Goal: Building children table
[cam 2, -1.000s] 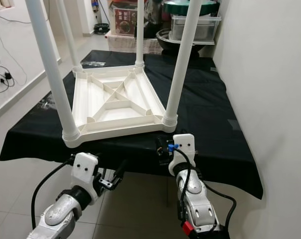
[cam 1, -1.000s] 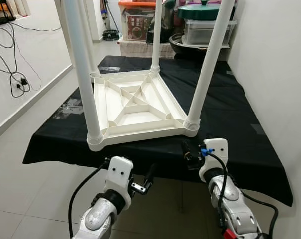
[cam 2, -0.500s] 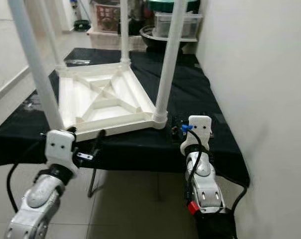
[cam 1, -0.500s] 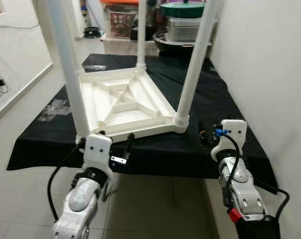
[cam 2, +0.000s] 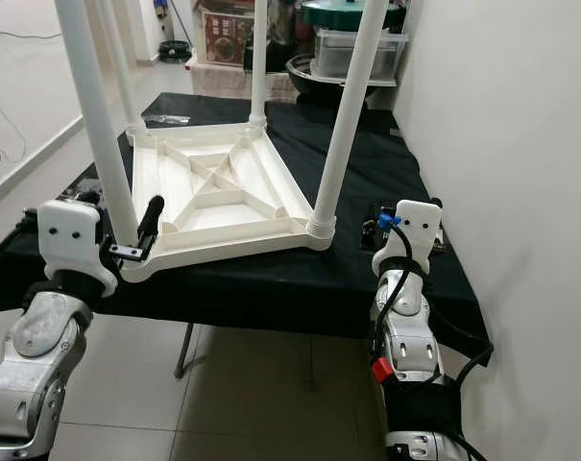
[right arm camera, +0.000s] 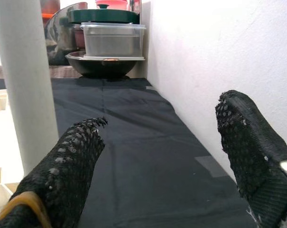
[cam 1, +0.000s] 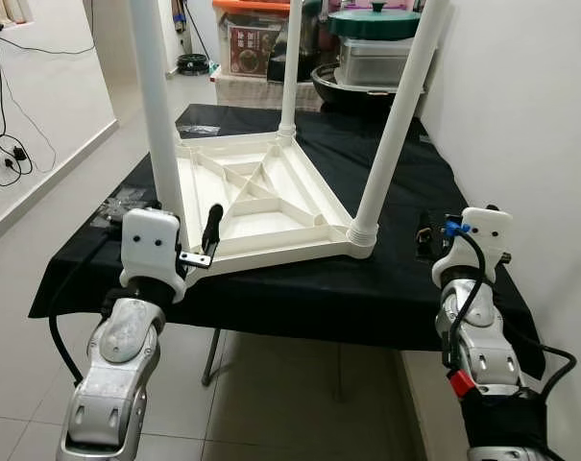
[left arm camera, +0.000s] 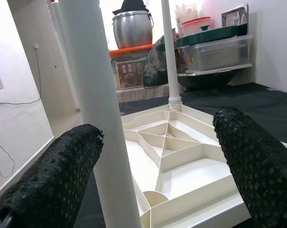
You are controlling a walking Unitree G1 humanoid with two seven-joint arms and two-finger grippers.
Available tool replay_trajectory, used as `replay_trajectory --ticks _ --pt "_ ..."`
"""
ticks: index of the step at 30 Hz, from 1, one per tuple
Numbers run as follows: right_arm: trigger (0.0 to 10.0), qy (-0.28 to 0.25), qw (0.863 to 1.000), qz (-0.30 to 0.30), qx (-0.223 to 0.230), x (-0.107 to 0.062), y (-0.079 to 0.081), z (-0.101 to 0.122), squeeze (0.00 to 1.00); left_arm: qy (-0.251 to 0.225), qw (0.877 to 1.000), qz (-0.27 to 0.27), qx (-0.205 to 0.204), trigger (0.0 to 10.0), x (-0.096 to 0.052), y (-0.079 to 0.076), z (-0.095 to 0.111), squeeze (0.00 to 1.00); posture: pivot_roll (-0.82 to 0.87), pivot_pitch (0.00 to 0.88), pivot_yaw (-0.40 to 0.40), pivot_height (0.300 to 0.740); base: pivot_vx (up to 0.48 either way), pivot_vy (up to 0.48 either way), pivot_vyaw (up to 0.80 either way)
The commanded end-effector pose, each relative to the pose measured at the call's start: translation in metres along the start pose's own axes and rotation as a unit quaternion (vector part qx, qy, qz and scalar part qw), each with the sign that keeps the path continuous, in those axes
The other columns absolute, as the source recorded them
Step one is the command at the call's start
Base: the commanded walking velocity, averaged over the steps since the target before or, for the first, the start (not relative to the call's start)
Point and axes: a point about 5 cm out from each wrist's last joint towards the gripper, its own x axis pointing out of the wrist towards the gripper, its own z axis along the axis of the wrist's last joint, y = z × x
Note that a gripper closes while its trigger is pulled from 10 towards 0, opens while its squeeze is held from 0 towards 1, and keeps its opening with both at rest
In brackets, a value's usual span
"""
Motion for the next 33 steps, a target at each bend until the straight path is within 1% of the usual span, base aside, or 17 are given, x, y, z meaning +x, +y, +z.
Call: replay_trajectory --ticks 1,6,7,8,10,11,14,16,17,23,25,27,31,33 --pt "10.0 -0.006 1.0 0.001 0.006 -0.001 0.003 0.003 0.0 0.017 1.0 -0.007 -0.002 10.0 -0.001 -0.001 -0.006 0.0 0.06 0.033 -0.06 0.74 0.0 0.0 0.0" --pt "10.0 -0.004 1.0 0.0 0.003 -0.002 0.006 0.002 0.0 0.023 1.0 -0.014 -0.01 10.0 -0.001 -0.006 -0.007 0.0 0.06 0.03 -0.061 0.74 0.0 0.0 0.0" --pt "10.0 -0.005 1.0 0.0 -0.003 -0.002 0.007 0.002 0.0 0.026 0.999 -0.021 -0.016 10.0 -0.002 -0.008 -0.008 0.0 0.06 0.029 -0.061 0.74 0.0 0.0 0.0" --pt "10.0 -0.004 1.0 0.001 -0.002 -0.001 0.008 0.002 0.0 0.034 0.998 -0.039 -0.025 10.0 -0.003 -0.013 -0.01 0.0 0.06 0.027 -0.061 0.74 0.0 0.0 0.0" --pt "10.0 -0.004 1.0 0.001 -0.002 -0.001 0.008 0.002 0.0 0.034 0.998 -0.039 -0.025 10.0 -0.003 -0.013 -0.01 0.0 0.06 0.027 -0.061 0.74 0.0 0.0 0.0" --pt "10.0 -0.005 1.0 -0.001 -0.007 -0.001 0.007 0.002 0.0 0.039 0.997 -0.057 -0.031 10.0 -0.004 -0.016 -0.012 0.0 0.06 0.027 -0.061 0.74 0.0 0.0 0.0" --pt "10.0 -0.006 1.0 -0.004 0.003 0.001 0.007 0.004 0.0 0.055 0.992 -0.103 -0.043 10.0 -0.006 -0.027 -0.018 0.0 0.06 0.028 -0.058 0.74 0.0 0.0 0.0" --pt "10.0 -0.006 1.0 -0.004 0.003 0.001 0.007 0.004 0.0 0.055 0.992 -0.103 -0.043 10.0 -0.006 -0.027 -0.018 0.0 0.06 0.028 -0.058 0.74 0.0 0.0 0.0" --pt "10.0 -0.007 1.0 -0.003 0.002 0.001 0.008 0.004 0.0 0.055 0.991 -0.116 -0.039 10.0 -0.006 -0.03 -0.019 0.0 0.06 0.031 -0.058 0.74 0.0 0.0 0.0" --pt "10.0 -0.008 1.0 -0.001 0.0 0.0 0.009 0.005 0.0 0.058 0.99 -0.121 -0.041 10.0 -0.004 -0.032 -0.022 0.0 0.06 0.035 -0.056 0.74 0.0 0.0 0.0" --pt "10.0 -0.01 1.0 -0.004 -0.005 0.0 0.008 0.006 0.0 0.054 0.992 -0.113 -0.025 10.0 0.002 -0.028 -0.024 0.0 0.05 0.043 -0.051 0.74 0.0 0.0 -0.54" --pt "10.0 -0.008 1.0 -0.006 -0.003 -0.001 0.008 0.006 0.0 0.052 0.992 -0.112 -0.02 10.0 0.005 -0.026 -0.025 0.0 0.06 0.046 -0.05 0.74 0.0 0.0 -0.8" --pt "10.0 -0.006 1.0 -0.005 -0.001 -0.002 0.008 0.005 0.0 0.059 0.992 -0.113 -0.024 10.0 0.005 -0.027 -0.027 0.0 0.06 0.048 -0.051 0.74 0.0 0.0 -0.8" --pt "10.0 -0.009 1.0 -0.006 0.0 -0.002 0.009 0.005 0.0 0.061 0.991 -0.115 -0.028 10.0 0.005 -0.027 -0.028 0.0 0.05 0.05 -0.047 0.74 0.257 0.0 -0.21"
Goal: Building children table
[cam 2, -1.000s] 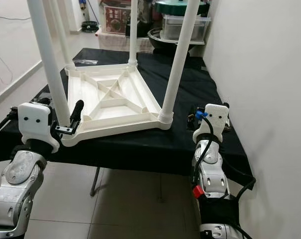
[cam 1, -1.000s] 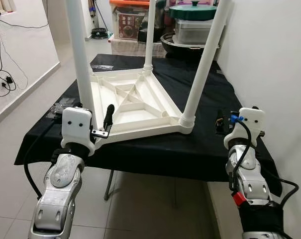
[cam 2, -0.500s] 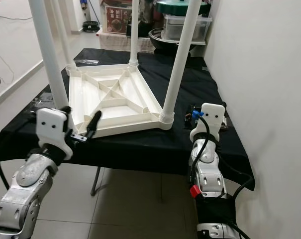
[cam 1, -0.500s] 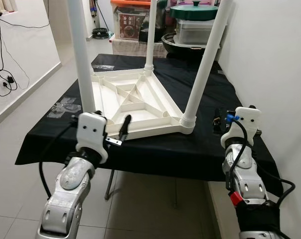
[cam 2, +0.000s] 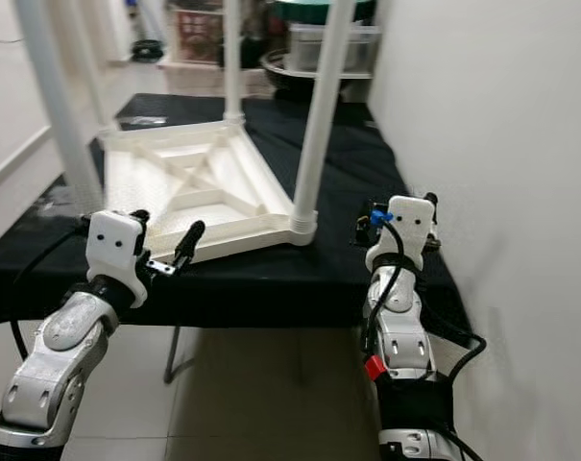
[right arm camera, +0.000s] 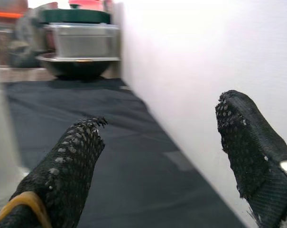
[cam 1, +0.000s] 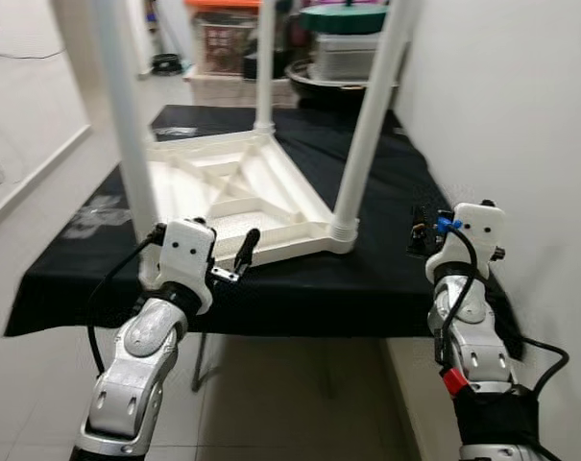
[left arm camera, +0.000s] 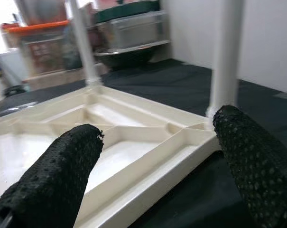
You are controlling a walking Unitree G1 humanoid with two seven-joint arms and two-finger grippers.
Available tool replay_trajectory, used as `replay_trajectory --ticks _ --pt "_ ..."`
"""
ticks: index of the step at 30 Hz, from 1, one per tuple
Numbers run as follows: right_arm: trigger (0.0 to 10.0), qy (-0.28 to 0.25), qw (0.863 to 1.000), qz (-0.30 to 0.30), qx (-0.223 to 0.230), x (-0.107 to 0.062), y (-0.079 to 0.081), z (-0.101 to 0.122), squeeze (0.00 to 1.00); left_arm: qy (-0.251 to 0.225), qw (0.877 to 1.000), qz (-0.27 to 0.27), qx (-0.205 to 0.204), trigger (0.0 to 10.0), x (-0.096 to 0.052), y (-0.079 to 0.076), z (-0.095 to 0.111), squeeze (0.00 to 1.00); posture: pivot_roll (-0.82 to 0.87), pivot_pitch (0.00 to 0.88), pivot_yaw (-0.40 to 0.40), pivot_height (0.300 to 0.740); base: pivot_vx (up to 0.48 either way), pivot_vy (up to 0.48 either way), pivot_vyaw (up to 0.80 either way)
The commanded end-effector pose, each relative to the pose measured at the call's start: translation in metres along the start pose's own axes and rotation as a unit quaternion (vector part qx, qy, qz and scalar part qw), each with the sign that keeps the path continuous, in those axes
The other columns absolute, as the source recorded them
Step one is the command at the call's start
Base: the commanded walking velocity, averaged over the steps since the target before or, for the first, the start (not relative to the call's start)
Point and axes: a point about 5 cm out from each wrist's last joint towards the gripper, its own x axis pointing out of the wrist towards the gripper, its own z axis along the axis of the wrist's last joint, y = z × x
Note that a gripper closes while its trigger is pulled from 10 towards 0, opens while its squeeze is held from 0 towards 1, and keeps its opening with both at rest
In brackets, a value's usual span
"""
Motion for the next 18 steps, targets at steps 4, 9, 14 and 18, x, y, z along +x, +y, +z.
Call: replay_trajectory --ticks 4,9,14,18 --pt "10.0 0.001 1.0 0.0 0.0 -0.0019 0.0004 0.0001 0.0 0.011 1.0 0.002 0.006 10.0 -0.0008 0.0028 -0.0054 0.0 0.05 0.05 -0.048 0.74 0.257 0.0 0.0" --pt "10.0 0.007 1.0 0.001 -0.003 -0.0011 -0.0003 -0.0027 0.0 0.01 1.0 0.005 -0.002 10.0 -0.0005 0.0033 -0.0056 0.0 0.06 0.051 -0.05 0.74 0.248 0.0 0.0" --pt "10.0 0.008 1.0 0.014 0.0 -0.0009 0.0047 -0.0031 0.0 0.012 1.0 0.005 -0.006 10.0 -0.0009 0.0027 -0.0077 0.0 0.06 0.051 -0.053 0.74 0.0 0.0 0.0" --pt "10.0 0.003 1.0 0.013 0.002 0.0002 0.0048 -0.0005 0.0 0.012 1.0 0.003 -0.002 10.0 -0.0013 0.0014 -0.0078 0.0 0.06 0.053 -0.053 0.74 0.0 0.0 0.0"
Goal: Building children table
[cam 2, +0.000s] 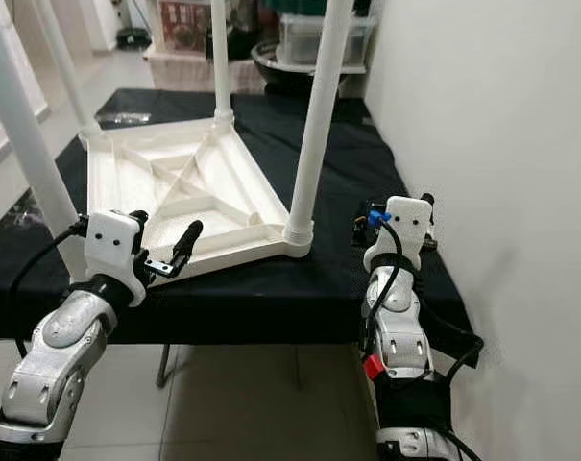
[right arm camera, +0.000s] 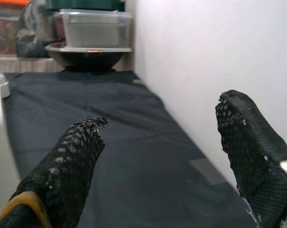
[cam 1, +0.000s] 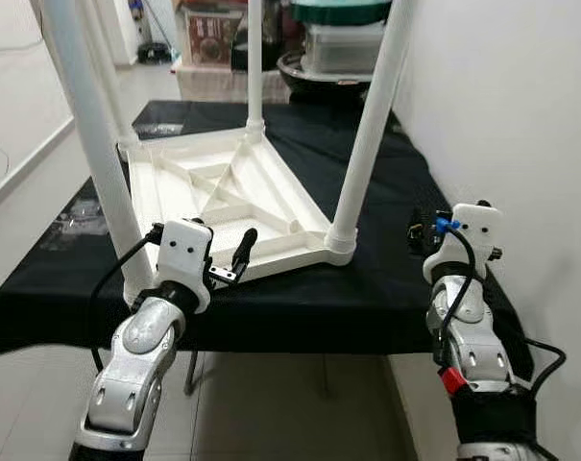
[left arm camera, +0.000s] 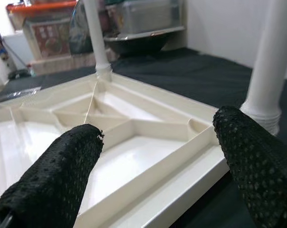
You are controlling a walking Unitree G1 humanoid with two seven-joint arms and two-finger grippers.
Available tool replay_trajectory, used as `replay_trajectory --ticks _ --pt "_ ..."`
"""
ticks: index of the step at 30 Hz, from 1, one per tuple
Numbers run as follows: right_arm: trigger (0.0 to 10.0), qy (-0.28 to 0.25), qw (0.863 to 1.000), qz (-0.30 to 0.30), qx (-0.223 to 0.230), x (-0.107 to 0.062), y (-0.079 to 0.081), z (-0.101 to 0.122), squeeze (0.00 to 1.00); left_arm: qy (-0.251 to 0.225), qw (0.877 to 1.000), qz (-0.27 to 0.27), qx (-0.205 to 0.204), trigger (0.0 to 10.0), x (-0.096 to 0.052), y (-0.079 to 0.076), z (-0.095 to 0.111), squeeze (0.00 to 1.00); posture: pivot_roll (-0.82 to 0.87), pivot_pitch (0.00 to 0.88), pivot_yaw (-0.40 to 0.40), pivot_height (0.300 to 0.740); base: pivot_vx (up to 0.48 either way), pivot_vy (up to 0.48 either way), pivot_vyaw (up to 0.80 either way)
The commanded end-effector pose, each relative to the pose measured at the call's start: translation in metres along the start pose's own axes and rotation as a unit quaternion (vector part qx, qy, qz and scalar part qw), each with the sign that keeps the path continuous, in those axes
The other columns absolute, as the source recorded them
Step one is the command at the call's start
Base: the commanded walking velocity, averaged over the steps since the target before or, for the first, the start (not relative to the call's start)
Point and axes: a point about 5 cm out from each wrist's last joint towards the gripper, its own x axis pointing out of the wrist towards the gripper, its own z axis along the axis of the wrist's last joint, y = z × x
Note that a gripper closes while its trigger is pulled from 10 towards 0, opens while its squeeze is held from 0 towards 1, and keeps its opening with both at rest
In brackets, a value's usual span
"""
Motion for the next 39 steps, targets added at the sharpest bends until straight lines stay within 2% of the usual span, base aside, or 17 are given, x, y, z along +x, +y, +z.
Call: replay_trajectory --ticks 1,12,18,36,39 --pt "10.0 0.0 1.0 -0.002 -0.001 0.0007 0.0 0.0006 0.0 0.001 1.0 -0.002 -0.001 10.0 -0.0018 -0.0022 -0.0023 0.0 0.06 0.053 -0.052 0.74 0.24 0.0 0.0" --pt "10.0 -0.005 1.0 -0.007 -0.003 0.0027 -0.0036 0.0038 0.0 0.002 1.0 -0.008 -0.004 10.0 -0.0022 -0.0057 -0.0032 0.0 0.05 0.054 -0.05 0.74 0.184 0.0 0.0" --pt "10.0 -0.006 1.0 -0.004 0.002 0.0025 -0.0018 0.0044 0.0 0.002 1.0 -0.011 0.011 10.0 -0.0016 -0.0053 -0.0025 0.0 0.05 0.053 -0.049 0.74 0.264 0.0 0.0" --pt "10.0 -0.006 1.0 -0.009 0.0 0.0032 -0.0035 0.0052 0.0 0.002 1.0 -0.013 0.003 10.0 -0.0023 -0.0065 -0.0039 0.0 0.05 0.057 -0.048 0.74 0.285 0.0 0.0" --pt "10.0 -0.007 1.0 -0.011 0.001 0.0034 -0.0042 0.0058 0.0 0.017 1.0 -0.027 0.0 10.0 -0.002 -0.0091 -0.0062 0.0 0.05 0.056 -0.049 0.74 0.0 0.0 0.0"
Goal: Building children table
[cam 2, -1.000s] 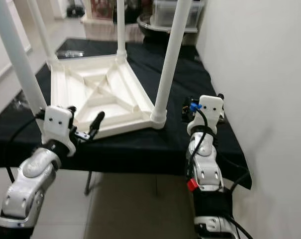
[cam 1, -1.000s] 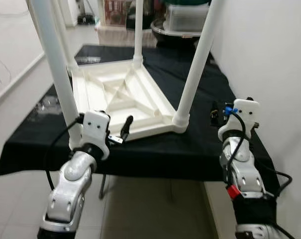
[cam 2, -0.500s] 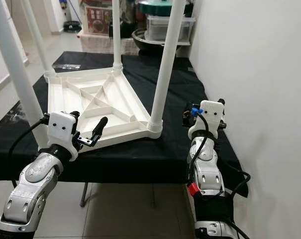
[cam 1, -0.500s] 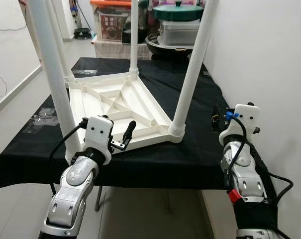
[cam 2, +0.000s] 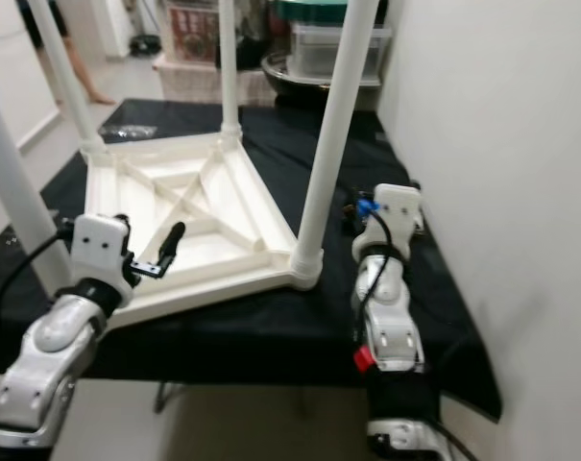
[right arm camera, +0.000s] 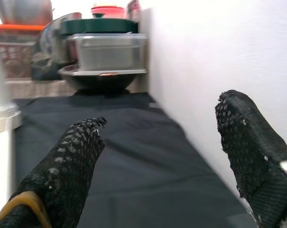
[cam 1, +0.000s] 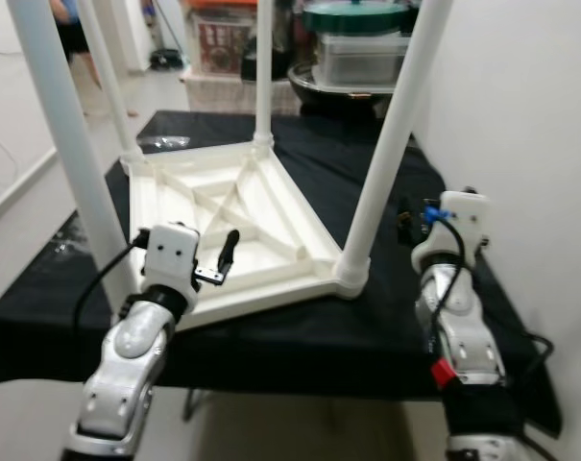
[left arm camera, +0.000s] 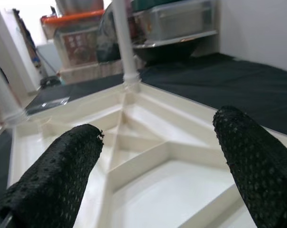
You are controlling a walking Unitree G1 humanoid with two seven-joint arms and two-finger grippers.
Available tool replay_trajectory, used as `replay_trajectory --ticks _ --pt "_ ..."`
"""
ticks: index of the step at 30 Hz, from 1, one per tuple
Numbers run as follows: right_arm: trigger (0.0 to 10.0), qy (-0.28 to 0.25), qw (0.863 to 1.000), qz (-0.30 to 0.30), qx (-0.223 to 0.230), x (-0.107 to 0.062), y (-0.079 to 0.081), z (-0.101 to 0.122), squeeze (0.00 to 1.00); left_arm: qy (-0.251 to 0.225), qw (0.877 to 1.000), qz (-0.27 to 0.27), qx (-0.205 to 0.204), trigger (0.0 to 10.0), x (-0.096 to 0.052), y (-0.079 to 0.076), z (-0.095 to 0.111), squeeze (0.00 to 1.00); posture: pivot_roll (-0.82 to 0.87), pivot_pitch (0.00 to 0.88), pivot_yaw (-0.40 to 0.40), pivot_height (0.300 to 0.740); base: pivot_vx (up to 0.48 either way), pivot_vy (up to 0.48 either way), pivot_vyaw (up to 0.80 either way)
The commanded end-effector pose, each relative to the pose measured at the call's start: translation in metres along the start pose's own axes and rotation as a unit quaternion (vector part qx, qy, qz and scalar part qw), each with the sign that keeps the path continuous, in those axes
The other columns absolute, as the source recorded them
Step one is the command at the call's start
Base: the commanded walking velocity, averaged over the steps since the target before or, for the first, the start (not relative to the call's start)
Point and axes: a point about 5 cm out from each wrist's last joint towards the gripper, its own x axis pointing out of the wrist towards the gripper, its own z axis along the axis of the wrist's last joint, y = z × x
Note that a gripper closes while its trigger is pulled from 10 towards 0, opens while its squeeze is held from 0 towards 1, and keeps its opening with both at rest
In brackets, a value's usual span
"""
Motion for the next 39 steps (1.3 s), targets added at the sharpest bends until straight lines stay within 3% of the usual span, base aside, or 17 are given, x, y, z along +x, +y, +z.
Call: replay_trajectory --ticks 1,12,18,19,24,27,28,29,30,31,33,34,35,36,37,38,39 --pt "10.0 0.003 1.0 -0.009 -0.003 0.0 -0.003 -0.001 0.0 0.006 1.0 -0.019 0.008 10.0 0.0 -0.005 -0.001 0.0 0.05 0.057 -0.051 0.74 0.0 0.0 0.0" --pt "10.0 0.008 0.999 -0.028 -0.014 0.008 -0.014 -0.001 0.0 0.009 1.0 -0.023 -0.015 10.0 -0.004 -0.01 -0.004 0.0 0.06 0.053 -0.051 0.74 0.0 0.0 0.0" --pt "10.0 0.03 0.999 -0.022 -0.015 0.024 -0.038 -0.006 0.0 0.03 0.997 -0.064 -0.025 10.0 -0.014 -0.026 -0.016 0.0 0.06 0.051 -0.051 0.74 0.0 0.0 0.0" --pt "10.0 0.065 0.996 0.066 0.0 0.03 -0.042 -0.014 0.0 0.051 0.995 -0.077 -0.041 10.0 -0.023 -0.034 -0.028 0.0 0.06 0.046 -0.048 0.74 0.0 0.0 0.0" --pt "10.0 0.084 0.988 0.132 0.007 0.032 -0.046 -0.019 0.0 0.063 0.993 -0.094 -0.039 10.0 -0.031 -0.042 -0.037 0.0 0.06 0.043 -0.045 0.74 0.0 0.0 0.0" --pt "10.0 0.093 0.967 0.236 0.017 0.031 -0.049 -0.016 0.0 0.077 0.989 -0.122 -0.043 10.0 -0.045 -0.058 -0.047 0.0 0.06 0.038 -0.043 0.74 0.0 0.0 0.0" --pt "10.0 0.093 0.967 0.236 0.017 0.031 -0.049 -0.016 0.0 0.077 0.989 -0.122 -0.043 10.0 -0.045 -0.058 -0.047 0.0 0.06 0.038 -0.043 0.74 0.0 0.0 0.0" --pt "10.0 0.093 0.951 0.292 0.033 0.028 -0.048 -0.013 1.0 0.084 0.986 -0.133 -0.049 10.0 -0.052 -0.065 -0.051 0.0 0.06 0.036 -0.044 0.74 0.0 0.0 0.0" --pt "10.0 0.093 0.951 0.292 0.033 0.028 -0.048 -0.013 1.0 0.084 0.986 -0.133 -0.049 10.0 -0.052 -0.065 -0.051 0.0 0.06 0.036 -0.044 0.74 0.0 0.0 0.0" --pt "10.0 0.093 0.936 0.337 0.039 0.026 -0.045 -0.01 1.0 0.088 0.985 -0.137 -0.054 10.0 -0.055 -0.069 -0.053 0.0 0.06 0.034 -0.046 0.74 0.0 0.0 0.0" --pt "10.0 0.093 0.936 0.337 0.039 0.026 -0.045 -0.01 1.0 0.088 0.985 -0.137 -0.054 10.0 -0.055 -0.069 -0.053 0.0 0.06 0.034 -0.046 0.74 0.0 0.0 0.0" --pt "10.0 0.092 0.919 0.382 0.04 0.022 -0.041 -0.007 1.0 0.09 0.985 -0.138 -0.054 10.0 -0.057 -0.071 -0.054 0.0 0.06 0.031 -0.047 0.74 0.0 0.0 0.0" --pt "10.0 0.092 0.919 0.382 0.04 0.022 -0.041 -0.007 1.0 0.09 0.985 -0.138 -0.054 10.0 -0.057 -0.071 -0.054 0.0 0.06 0.031 -0.047 0.74 0.0 0.0 0.0" --pt "10.0 0.098 0.893 0.437 0.041 0.016 -0.037 -0.007 0.9 0.092 0.984 -0.14 -0.055 10.0 -0.057 -0.072 -0.055 0.0 0.06 0.026 -0.047 0.74 0.0 0.0 0.0" --pt "10.0 0.098 0.893 0.437 0.041 0.016 -0.037 -0.007 0.9 0.092 0.984 -0.14 -0.055 10.0 -0.057 -0.072 -0.055 0.0 0.06 0.026 -0.047 0.74 0.0 0.0 0.0" --pt "10.0 0.114 0.856 0.502 0.053 0.008 -0.032 -0.008 0.0 0.092 0.984 -0.142 -0.055 10.0 -0.058 -0.072 -0.055 0.0 0.06 0.027 -0.048 0.74 0.0 0.0 0.0" --pt "10.0 0.114 0.856 0.502 0.053 0.008 -0.032 -0.008 0.0 0.092 0.984 -0.142 -0.055 10.0 -0.058 -0.072 -0.055 0.0 0.06 0.027 -0.048 0.74 0.0 0.0 0.0"
